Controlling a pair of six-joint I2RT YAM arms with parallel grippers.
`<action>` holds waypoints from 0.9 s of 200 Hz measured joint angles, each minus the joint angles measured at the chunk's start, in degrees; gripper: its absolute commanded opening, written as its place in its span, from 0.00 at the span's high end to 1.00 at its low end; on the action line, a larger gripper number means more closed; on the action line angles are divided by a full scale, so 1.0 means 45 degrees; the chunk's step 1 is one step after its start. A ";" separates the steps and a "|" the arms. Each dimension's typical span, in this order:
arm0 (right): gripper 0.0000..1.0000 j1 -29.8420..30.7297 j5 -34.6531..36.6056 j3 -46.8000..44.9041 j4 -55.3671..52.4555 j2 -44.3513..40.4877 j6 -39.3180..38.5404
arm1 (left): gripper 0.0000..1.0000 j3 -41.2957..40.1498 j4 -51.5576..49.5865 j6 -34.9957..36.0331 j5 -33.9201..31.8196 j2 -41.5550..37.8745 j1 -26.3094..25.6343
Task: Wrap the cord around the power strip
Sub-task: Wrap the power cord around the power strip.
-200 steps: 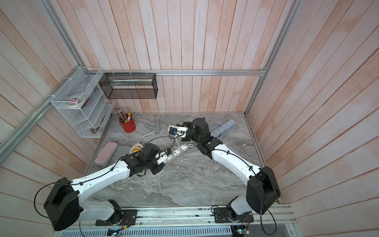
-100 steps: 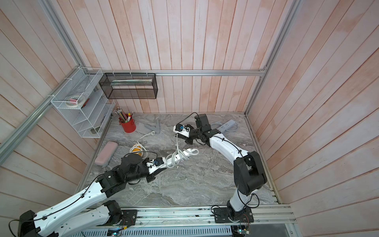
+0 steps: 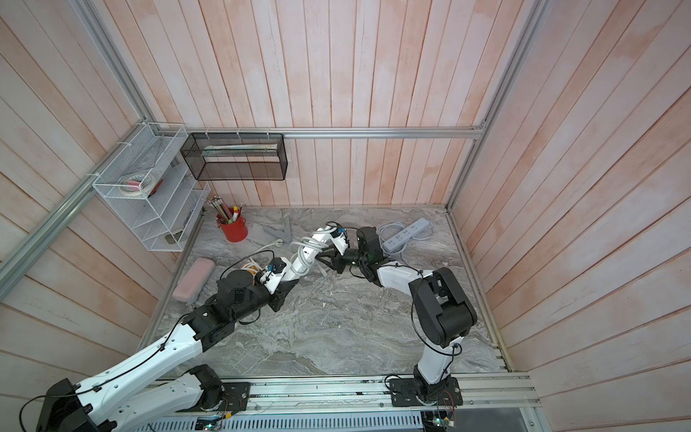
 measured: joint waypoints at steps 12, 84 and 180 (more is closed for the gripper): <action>0.47 0.0291 0.0816 -0.0481 0.0466 0.0019 0.0690 | 1.00 0.0039 0.0000 -0.0146 0.0010 0.0330 0.0024; 0.22 0.0879 0.4507 0.1122 0.0432 0.2346 0.0923 | 1.00 0.0039 -0.0403 -0.0466 0.0199 0.0772 0.0423; 0.24 0.1166 0.3774 0.3288 -0.2380 0.3954 -0.0495 | 1.00 0.0024 -0.0525 -0.1282 0.1161 0.0767 0.2331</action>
